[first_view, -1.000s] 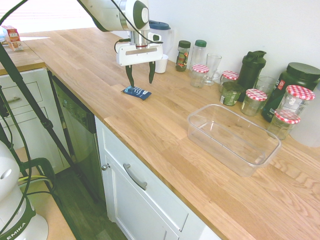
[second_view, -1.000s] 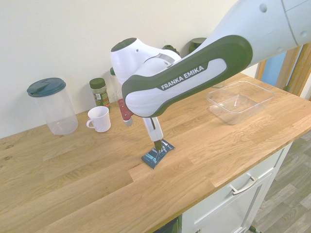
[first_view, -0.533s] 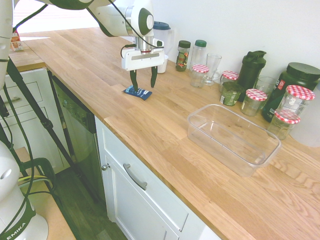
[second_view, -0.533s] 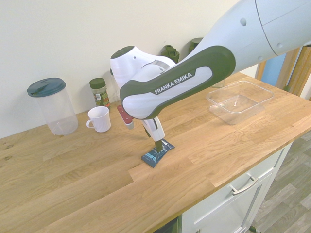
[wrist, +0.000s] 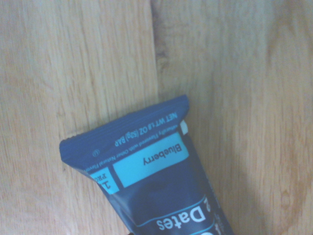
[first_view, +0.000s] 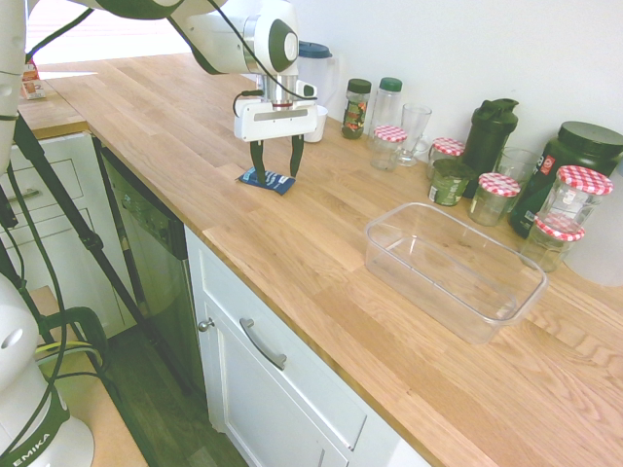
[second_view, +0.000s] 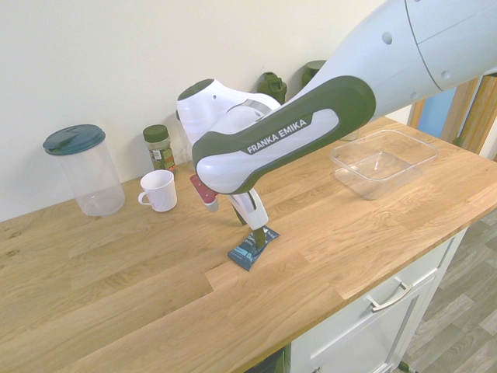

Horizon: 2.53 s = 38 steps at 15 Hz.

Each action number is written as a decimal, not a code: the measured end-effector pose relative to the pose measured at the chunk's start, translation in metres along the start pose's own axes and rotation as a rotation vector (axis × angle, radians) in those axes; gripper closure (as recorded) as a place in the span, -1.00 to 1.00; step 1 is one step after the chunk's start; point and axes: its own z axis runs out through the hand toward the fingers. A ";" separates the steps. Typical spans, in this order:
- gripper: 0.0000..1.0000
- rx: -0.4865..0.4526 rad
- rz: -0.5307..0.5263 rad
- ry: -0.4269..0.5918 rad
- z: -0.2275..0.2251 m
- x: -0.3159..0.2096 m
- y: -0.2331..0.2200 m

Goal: Put the protein bar into the container

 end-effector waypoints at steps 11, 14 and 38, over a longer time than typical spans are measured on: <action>1.00 -0.015 0.004 0.018 0.003 -0.006 -0.005; 1.00 -0.022 0.016 0.036 0.003 -0.005 -0.003; 1.00 -0.077 0.300 0.172 -0.126 -0.054 0.014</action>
